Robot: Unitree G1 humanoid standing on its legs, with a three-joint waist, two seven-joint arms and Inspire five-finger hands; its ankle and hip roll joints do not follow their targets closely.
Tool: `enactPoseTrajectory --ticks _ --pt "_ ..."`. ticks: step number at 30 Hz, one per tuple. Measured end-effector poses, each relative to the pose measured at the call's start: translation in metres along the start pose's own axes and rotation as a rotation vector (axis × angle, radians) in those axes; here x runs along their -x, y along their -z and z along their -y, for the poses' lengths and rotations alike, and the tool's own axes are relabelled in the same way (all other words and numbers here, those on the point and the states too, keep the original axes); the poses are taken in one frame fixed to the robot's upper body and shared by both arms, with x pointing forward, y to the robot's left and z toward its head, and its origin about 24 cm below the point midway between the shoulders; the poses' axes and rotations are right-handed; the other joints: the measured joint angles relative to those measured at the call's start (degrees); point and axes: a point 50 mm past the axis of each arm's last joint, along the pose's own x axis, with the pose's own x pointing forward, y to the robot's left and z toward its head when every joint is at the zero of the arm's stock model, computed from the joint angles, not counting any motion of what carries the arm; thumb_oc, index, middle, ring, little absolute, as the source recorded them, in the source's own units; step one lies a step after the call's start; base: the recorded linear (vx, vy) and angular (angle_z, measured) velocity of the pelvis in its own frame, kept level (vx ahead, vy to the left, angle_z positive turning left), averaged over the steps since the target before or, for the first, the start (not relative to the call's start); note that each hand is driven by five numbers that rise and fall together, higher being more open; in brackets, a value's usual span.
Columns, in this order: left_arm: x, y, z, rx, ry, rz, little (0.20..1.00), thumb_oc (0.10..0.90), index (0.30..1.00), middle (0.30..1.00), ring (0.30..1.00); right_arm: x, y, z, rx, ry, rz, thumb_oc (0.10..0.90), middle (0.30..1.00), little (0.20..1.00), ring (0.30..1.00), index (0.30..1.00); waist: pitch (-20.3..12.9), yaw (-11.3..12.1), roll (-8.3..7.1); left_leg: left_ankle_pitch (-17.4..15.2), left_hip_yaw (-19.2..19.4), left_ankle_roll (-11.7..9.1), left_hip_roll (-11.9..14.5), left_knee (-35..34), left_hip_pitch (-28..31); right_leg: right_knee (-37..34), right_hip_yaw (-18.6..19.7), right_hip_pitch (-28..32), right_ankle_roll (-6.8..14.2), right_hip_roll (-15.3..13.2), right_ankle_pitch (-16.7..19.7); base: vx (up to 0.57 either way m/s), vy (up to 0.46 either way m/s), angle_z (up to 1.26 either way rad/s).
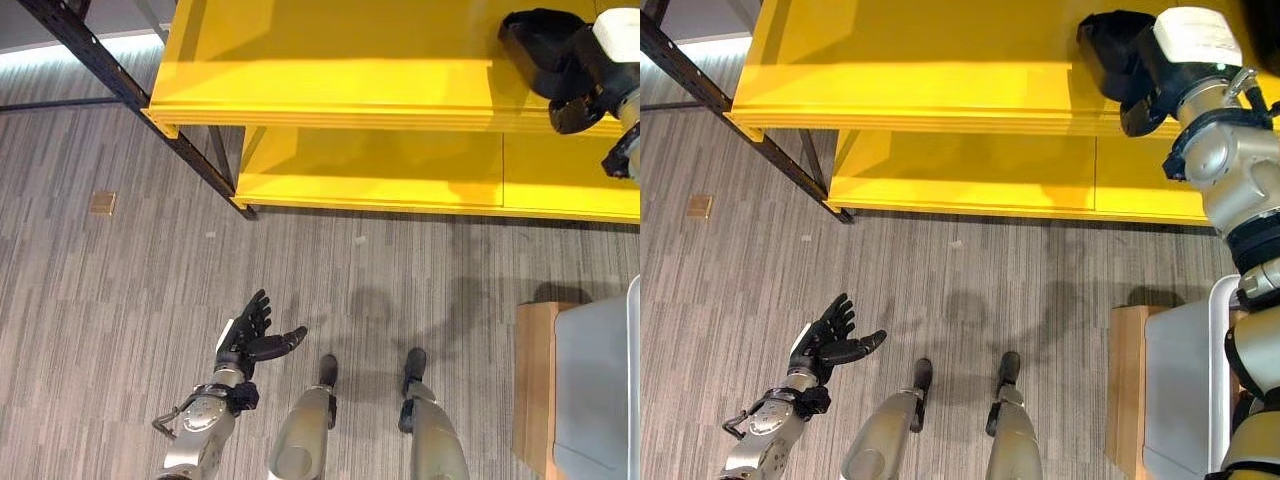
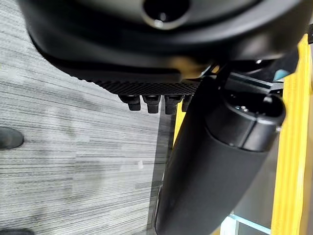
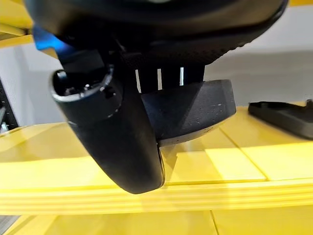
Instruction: Move parts from the plastic box to the shelf.
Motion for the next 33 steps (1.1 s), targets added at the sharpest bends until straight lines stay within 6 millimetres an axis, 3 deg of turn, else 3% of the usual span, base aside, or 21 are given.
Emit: enactPoseTrajectory --ticks 8,13,24,27,29,31,33 --pt "0.001 -0.001 -0.004 0.007 0.001 -0.005 1.0 0.9 1.0 1.0 1.0 -0.008 -0.004 0.013 0.084 -0.003 0.007 0.4 0.3 0.3 0.3 0.3 0.71 0.0 -0.47 -1.72 -1.58 -0.54 0.71 6.67 -5.43 8.19 -0.49 -5.62 -0.95 0.03 -3.17 -0.02 -0.053 0.05" --pt "0.001 0.0 -0.002 0.008 0.006 -0.009 1.0 0.9 1.0 1.0 1.0 -0.01 0.005 0.025 0.083 0.025 -0.04 0.4 0.3 0.3 0.3 0.3 0.73 0.29 -0.5 -1.97 -3.48 -1.17 0.75 8.42 -6.88 11.52 -2.06 -6.8 -1.53 -0.3 -4.92 0.0 -0.053 0.17" --pt "0.0 -0.002 -0.002 0.008 0.004 -0.001 1.0 0.9 1.0 1.0 1.0 -0.012 -0.004 0.027 0.076 0.035 -0.009 0.4 0.3 0.3 0.3 0.3 0.71 0.38 -0.52 -2.02 -4.94 -1.86 0.76 8.76 -7.35 13.84 -3.22 -7.43 -1.99 -0.38 -6.17 0.02 -0.05 0.06" --pt "-0.002 -0.005 -0.002 0.008 0.003 0.01 1.0 0.9 1.0 1.0 1.0 -0.014 -0.012 0.023 0.07 0.027 0.018 0.4 0.3 0.3 0.3 0.3 0.71 0.37 -0.54 -1.27 -5.1 -2.79 1.23 6.66 -4.86 13.61 -3.61 -5.59 -2.27 0.03 -6.44 0.03 -0.15 0.02" --pt "-0.001 -0.005 -0.006 0.008 -0.021 0.01 1.0 0.9 1.0 1.0 1.0 -0.015 -0.022 0.012 0.069 -0.008 0.051 0.4 0.3 0.3 0.3 0.3 0.86 0.67 -0.97 -0.34 -5.59 -3.76 2.07 3.17 0.22 11.42 -4.16 -1.33 -2.95 0.91 -6.46 0.01 -0.183 -0.03" --pt "0.004 -0.009 -0.016 0.0 -0.047 0.027 1.0 0.9 1.0 1.0 1.0 -0.018 -0.04 0.004 0.048 -0.02 0.111 0.4 0.3 0.3 0.3 0.3 0.55 1.0 -2.43 0.7 -5.85 -5.08 4.08 -0.64 4.81 10.47 -5.11 1.73 -3.96 2.63 -7.4 0.02 -0.241 -0.11" --pt "0.005 -0.015 -0.021 -0.019 -0.05 0.044 1.0 0.9 1.0 1.0 1.0 -0.019 -0.053 0.003 0.025 -0.013 0.164 0.4 0.3 0.3 0.3 0.3 -0.16 1.63 -3.79 0.66 -6.38 -5.06 6.16 -1.63 6.29 9.45 -5.6 2.85 -4.8 4.98 -7.65 0.03 -0.226 -0.23"
